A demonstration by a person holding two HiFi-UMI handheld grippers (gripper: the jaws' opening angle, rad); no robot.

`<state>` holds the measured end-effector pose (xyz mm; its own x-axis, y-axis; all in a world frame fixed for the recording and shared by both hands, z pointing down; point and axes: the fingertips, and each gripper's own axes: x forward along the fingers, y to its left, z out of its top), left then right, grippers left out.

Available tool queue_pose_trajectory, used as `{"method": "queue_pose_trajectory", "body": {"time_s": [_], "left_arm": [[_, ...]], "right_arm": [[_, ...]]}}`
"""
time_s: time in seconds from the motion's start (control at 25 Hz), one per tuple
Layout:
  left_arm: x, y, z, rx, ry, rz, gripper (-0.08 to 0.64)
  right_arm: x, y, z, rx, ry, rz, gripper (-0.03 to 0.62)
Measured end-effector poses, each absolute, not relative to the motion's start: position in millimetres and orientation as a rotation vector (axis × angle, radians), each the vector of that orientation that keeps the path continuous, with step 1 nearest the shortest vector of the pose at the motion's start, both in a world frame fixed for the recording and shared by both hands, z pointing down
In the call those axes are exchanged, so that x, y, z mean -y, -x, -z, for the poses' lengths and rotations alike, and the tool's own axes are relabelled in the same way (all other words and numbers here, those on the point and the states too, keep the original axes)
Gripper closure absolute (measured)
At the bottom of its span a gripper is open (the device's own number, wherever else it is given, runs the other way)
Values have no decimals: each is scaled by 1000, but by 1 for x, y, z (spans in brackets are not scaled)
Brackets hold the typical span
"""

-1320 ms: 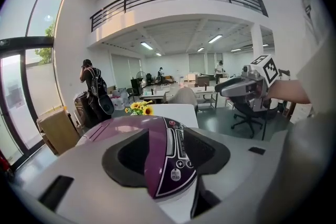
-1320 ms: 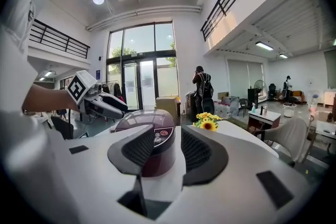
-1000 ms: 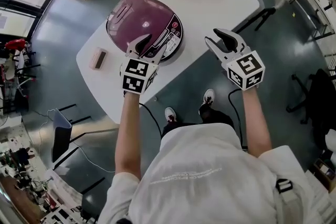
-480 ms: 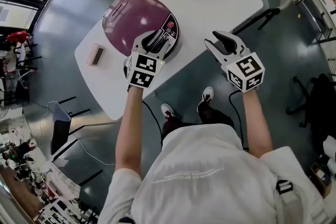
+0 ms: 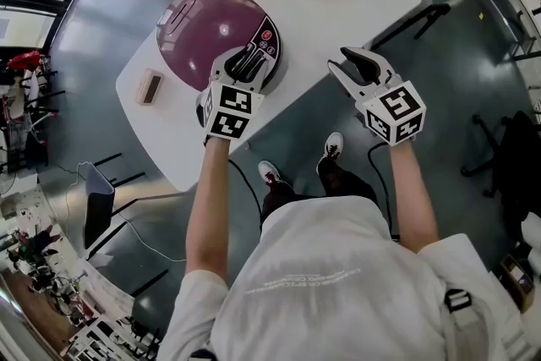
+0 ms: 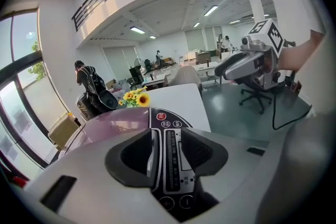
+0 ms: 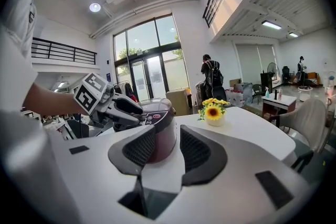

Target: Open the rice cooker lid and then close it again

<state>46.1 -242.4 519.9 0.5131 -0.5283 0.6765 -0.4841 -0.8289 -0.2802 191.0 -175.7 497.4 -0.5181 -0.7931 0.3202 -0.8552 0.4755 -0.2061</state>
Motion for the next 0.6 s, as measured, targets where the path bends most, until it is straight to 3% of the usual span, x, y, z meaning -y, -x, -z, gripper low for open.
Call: {"method": "queue_pose_trajectory", "body": {"time_s": [0.6], "left_arm": [[238, -49, -520, -932, 2670, 1239, 371]], "right_arm": [[181, -187, -501, 2550, -1417, -532, 428]]}}
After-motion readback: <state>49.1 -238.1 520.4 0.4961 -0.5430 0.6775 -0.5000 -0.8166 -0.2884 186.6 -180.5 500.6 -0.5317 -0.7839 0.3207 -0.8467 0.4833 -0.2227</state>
